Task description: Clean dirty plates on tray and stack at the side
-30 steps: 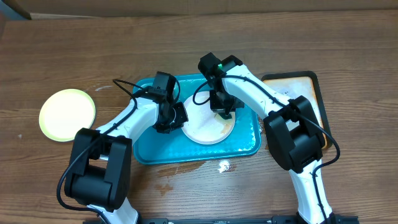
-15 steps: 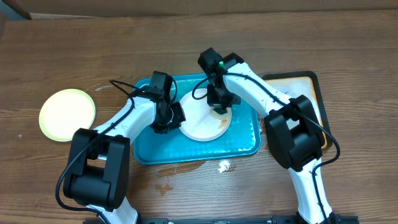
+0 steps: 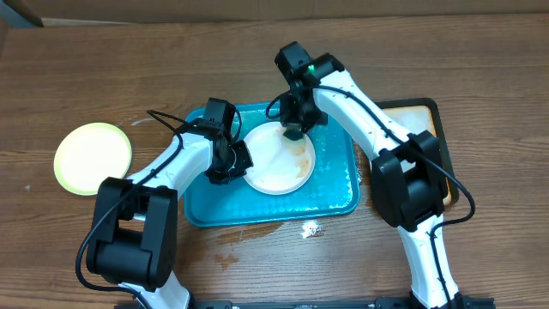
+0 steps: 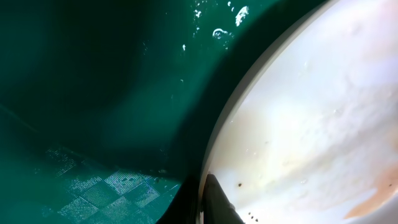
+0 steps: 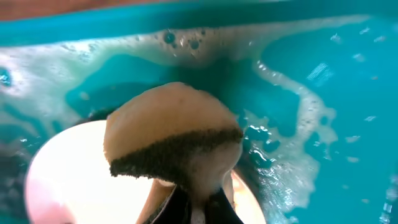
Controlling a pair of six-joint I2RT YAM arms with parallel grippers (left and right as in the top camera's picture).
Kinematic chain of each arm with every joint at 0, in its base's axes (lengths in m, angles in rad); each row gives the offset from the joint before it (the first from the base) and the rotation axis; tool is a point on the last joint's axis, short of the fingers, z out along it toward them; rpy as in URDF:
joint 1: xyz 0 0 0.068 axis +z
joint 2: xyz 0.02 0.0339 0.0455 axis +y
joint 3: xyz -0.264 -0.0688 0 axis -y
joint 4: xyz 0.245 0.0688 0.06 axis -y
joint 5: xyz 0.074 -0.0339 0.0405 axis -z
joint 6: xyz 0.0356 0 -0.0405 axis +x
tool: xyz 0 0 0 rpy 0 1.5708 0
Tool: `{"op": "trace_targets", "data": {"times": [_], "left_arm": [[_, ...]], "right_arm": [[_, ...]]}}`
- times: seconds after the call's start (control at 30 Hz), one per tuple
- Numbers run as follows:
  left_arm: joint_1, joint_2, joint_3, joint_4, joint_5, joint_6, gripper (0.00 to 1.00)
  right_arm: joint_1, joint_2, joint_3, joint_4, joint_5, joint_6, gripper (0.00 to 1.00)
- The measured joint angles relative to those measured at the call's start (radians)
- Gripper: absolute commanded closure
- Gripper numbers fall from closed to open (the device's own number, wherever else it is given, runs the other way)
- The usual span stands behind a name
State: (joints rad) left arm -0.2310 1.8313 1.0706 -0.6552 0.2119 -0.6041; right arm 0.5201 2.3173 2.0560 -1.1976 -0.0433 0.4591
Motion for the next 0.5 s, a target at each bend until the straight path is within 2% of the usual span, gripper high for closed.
{"op": "trace_targets", "data": {"times": [0.23,0.33,0.5], "left_arm": [[0.000,0.000,0.010,-0.023,-0.041,0.003,0.96],[0.000,0.000,0.034,-0.080,-0.099,0.005,0.96],[0.003,0.016,0.127,-0.229,-0.225,0.015,0.96]], "right_arm": [[-0.017,0.001,0.225,-0.190,0.100,-0.015,0.96],[-0.039,0.001,0.300,-0.278,0.148,-0.015,0.96],[-0.094,0.001,0.324,-0.365,0.195,-0.015,0.96]]}}
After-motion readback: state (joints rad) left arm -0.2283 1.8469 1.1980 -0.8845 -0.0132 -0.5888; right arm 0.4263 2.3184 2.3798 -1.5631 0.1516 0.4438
